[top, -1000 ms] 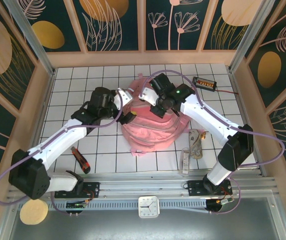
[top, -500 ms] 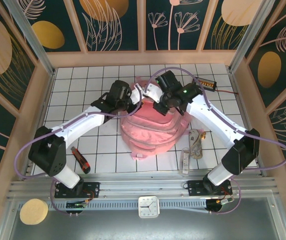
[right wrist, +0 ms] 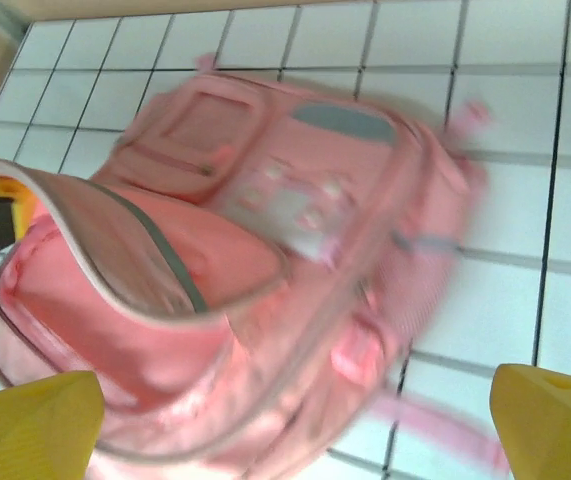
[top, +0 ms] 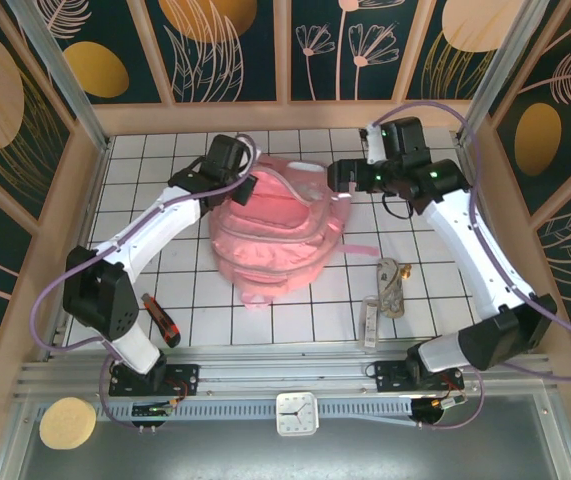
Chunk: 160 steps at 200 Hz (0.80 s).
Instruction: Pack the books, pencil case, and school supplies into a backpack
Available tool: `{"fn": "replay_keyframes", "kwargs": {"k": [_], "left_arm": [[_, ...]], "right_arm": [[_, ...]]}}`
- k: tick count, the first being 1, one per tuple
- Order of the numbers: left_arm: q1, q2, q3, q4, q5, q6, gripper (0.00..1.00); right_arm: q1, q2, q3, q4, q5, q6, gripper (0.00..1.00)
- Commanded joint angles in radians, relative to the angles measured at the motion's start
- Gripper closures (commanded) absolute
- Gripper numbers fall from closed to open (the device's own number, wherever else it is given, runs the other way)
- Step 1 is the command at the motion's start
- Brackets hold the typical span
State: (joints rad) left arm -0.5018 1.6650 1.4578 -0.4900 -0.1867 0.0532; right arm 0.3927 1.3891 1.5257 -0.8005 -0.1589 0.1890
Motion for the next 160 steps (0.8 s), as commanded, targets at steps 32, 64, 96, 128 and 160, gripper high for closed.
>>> {"fn": "replay_keyframes", "kwargs": {"k": [32, 64, 96, 128, 160], "left_arm": [[0.019, -0.148, -0.088, -0.001, -0.04, -0.254, 1.0], [0.018, -0.187, -0.177, 0.05, 0.049, -0.275, 1.0], [0.019, -0.207, -0.223, 0.079, 0.119, -0.236, 1.0], [0.019, -0.224, -0.25, 0.089, 0.166, -0.217, 1.0], [0.019, -0.235, -0.261, 0.093, 0.183, -0.214, 1.0]], "right_arm": [[0.006, -0.316, -0.442, -0.284, 0.037, 0.479, 0.01], [0.001, -0.368, -0.633, -0.252, 0.09, 0.518, 0.01], [-0.006, -0.272, -0.737, -0.126, 0.201, 0.458, 0.01], [-0.051, -0.18, -0.792, 0.0, 0.21, 0.396, 0.03], [-0.1, -0.09, -0.761, 0.049, 0.214, 0.366, 0.09]]}}
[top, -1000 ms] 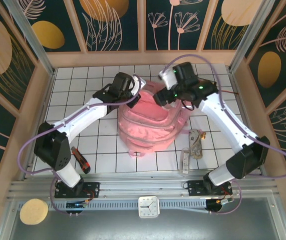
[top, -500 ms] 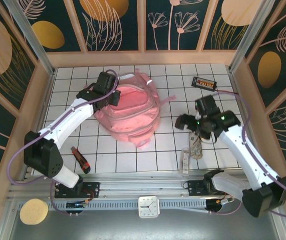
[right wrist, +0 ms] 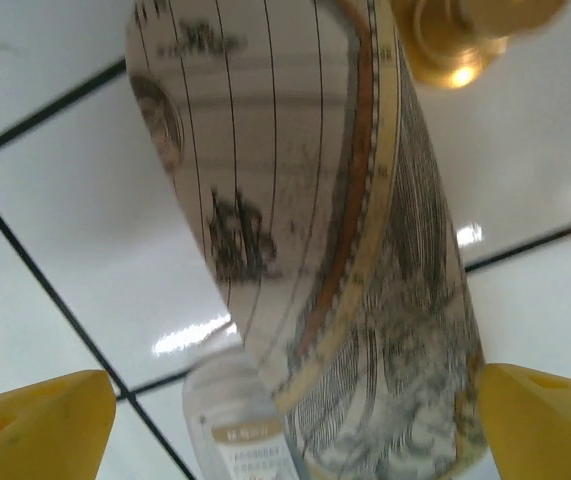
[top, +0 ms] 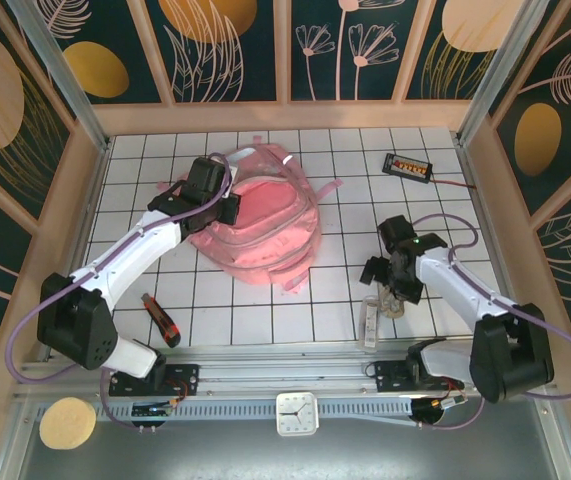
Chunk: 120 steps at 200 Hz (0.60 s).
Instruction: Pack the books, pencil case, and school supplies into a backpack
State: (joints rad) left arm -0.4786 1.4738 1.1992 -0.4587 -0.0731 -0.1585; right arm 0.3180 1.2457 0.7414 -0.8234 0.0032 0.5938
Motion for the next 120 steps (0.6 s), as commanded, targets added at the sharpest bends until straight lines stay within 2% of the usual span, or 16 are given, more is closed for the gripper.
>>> {"fn": "replay_keyframes", "kwargs": {"k": [1, 78, 120], "left_arm": [[-0.005, -0.045, -0.003, 0.062, 0.07, -0.003, 1.0], [-0.005, -0.039, 0.013, 0.052, 0.059, 0.028, 1.0], [-0.005, -0.032, 0.017, 0.05, 0.058, 0.035, 1.0]], "right_arm": [[-0.026, 0.056, 0.024, 0.072, 0.054, -0.041, 0.09], [-0.071, 0.217, 0.056, 0.141, 0.018, -0.104, 0.1], [-0.044, 0.273, 0.108, 0.161, -0.019, -0.105, 0.34]]}}
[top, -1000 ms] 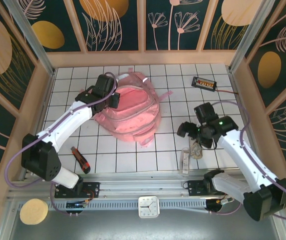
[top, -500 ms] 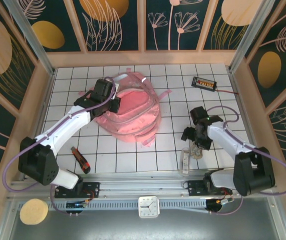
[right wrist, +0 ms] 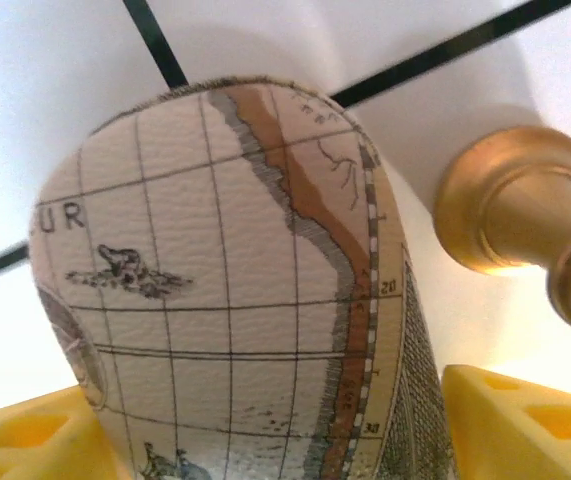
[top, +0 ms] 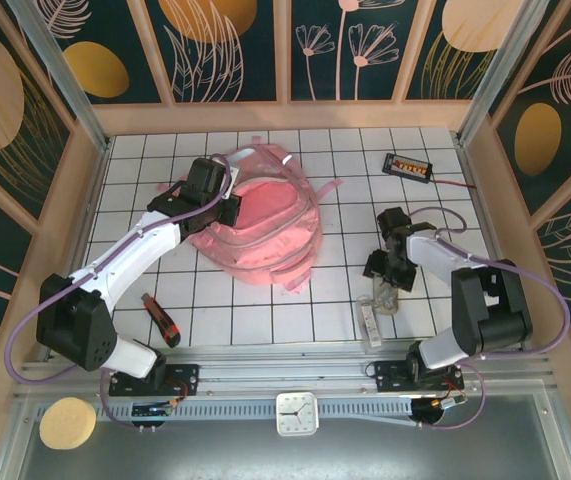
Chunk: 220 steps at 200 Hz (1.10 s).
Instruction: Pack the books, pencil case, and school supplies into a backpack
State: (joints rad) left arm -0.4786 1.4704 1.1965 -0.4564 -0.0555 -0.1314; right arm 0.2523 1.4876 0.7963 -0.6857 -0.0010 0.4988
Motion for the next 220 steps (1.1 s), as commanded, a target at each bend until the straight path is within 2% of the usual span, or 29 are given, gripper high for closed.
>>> {"fn": "replay_keyframes", "kwargs": {"k": [1, 20, 49, 72, 93, 117, 137, 190, 202, 220], "left_arm": [[-0.005, -0.028, 0.02, 0.047, 0.04, 0.007, 1.0], [-0.005, -0.028, 0.021, 0.045, 0.042, 0.01, 1.0], [-0.005, -0.028, 0.02, 0.048, 0.058, 0.012, 1.0], [-0.005, -0.027, 0.02, 0.057, 0.089, 0.008, 1.0], [-0.005, -0.025, 0.025, 0.062, 0.102, -0.003, 1.0], [-0.005, -0.03, 0.023, 0.085, 0.138, -0.027, 1.0], [-0.005, -0.035, 0.021, 0.108, 0.161, -0.053, 1.0], [-0.007, -0.04, 0.014, 0.162, 0.23, -0.131, 1.0], [-0.007, -0.048, 0.002, 0.173, 0.233, -0.14, 1.0], [-0.008, -0.058, -0.014, 0.18, 0.235, -0.145, 1.0]], "right_arm": [[0.023, 0.032, 0.055, 0.023, -0.014, -0.01, 0.35], [0.055, 0.051, 0.09, 0.017, -0.003, -0.007, 0.52], [0.09, 0.064, 0.175, -0.031, 0.013, 0.0, 0.59], [0.118, 0.041, 0.313, -0.097, -0.001, 0.028, 0.59], [0.129, 0.034, 0.457, -0.106, -0.104, 0.101, 0.59], [0.147, 0.07, 0.556, -0.002, -0.278, 0.227, 0.59], [0.183, 0.145, 0.627, 0.092, -0.363, 0.323, 0.59], [0.26, 0.374, 0.765, 0.31, -0.453, 0.547, 0.58], [0.272, 0.423, 0.794, 0.349, -0.471, 0.601, 0.57], [0.289, 0.478, 0.844, 0.4, -0.493, 0.673, 0.44]]}}
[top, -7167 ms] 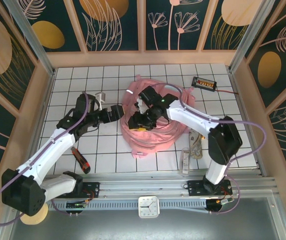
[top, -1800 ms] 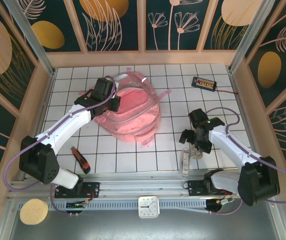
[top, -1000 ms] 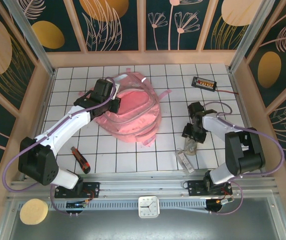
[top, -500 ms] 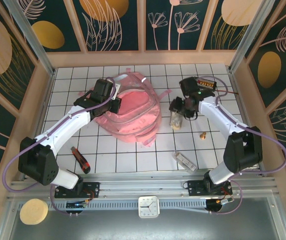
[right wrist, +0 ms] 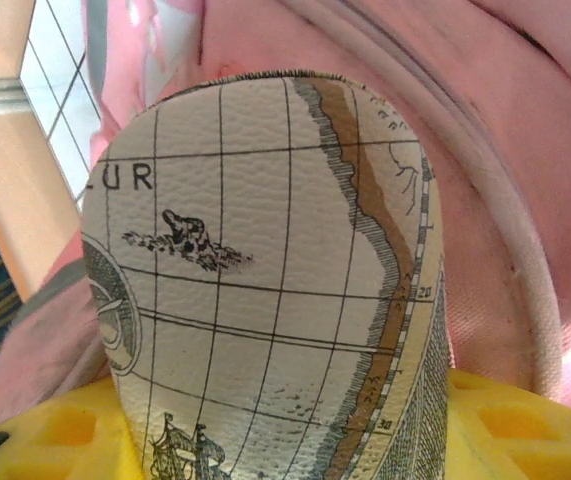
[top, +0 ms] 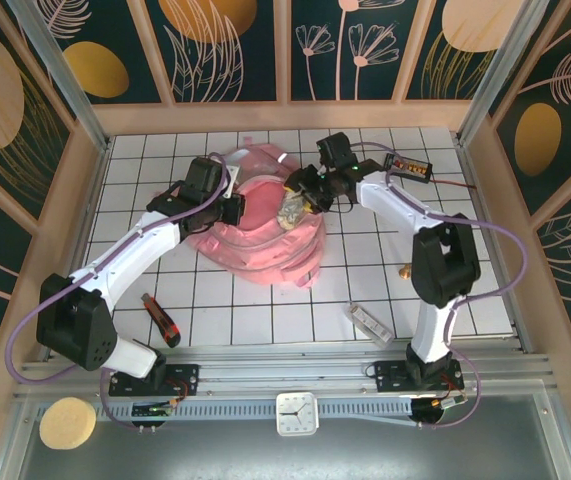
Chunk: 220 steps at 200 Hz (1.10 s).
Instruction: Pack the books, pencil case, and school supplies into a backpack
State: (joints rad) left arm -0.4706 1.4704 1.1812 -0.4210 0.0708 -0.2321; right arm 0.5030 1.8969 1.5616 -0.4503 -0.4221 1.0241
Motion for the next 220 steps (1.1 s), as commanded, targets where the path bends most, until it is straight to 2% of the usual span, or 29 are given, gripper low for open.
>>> {"fn": "replay_keyframes", "kwargs": {"k": [1, 18, 47, 63, 74, 80, 131, 160, 176, 204, 220], "left_arm": [[-0.016, -0.059, 0.0, 0.145, 0.109, -0.045, 1.0], [-0.016, -0.067, -0.018, 0.152, 0.113, -0.049, 1.0], [-0.015, -0.081, -0.039, 0.162, 0.106, -0.047, 1.0], [-0.016, -0.082, -0.044, 0.162, 0.1, -0.038, 1.0], [-0.015, -0.082, -0.048, 0.162, 0.094, -0.033, 1.0], [-0.016, -0.082, -0.05, 0.163, 0.093, -0.031, 1.0], [-0.015, -0.085, -0.07, 0.162, 0.073, -0.014, 1.0], [-0.014, -0.101, -0.061, 0.125, -0.028, -0.008, 1.0], [-0.014, -0.123, -0.059, 0.125, -0.071, -0.003, 1.0], [-0.014, -0.137, -0.053, 0.131, -0.053, 0.02, 1.0], [-0.014, -0.131, -0.06, 0.138, 0.0, 0.025, 1.0]], "right_arm": [[0.039, 0.072, 0.081, 0.167, -0.074, 0.151, 0.43], [0.079, 0.103, 0.125, 0.2, -0.081, 0.187, 0.4], [0.109, 0.158, 0.216, 0.143, -0.096, 0.173, 0.31], [0.12, 0.158, 0.207, 0.154, -0.105, 0.181, 0.2], [0.125, 0.154, 0.198, 0.157, -0.115, 0.183, 0.04], [0.126, 0.148, 0.192, 0.163, -0.12, 0.181, 0.01], [0.107, 0.041, 0.1, 0.071, -0.131, 0.069, 0.01], [0.072, -0.082, -0.004, 0.012, -0.08, 0.012, 0.01], [0.049, -0.121, -0.022, -0.014, -0.062, -0.018, 0.05], [-0.006, -0.119, -0.019, -0.011, -0.061, -0.068, 0.22], [-0.024, -0.087, 0.005, -0.009, -0.053, -0.106, 0.37]]}}
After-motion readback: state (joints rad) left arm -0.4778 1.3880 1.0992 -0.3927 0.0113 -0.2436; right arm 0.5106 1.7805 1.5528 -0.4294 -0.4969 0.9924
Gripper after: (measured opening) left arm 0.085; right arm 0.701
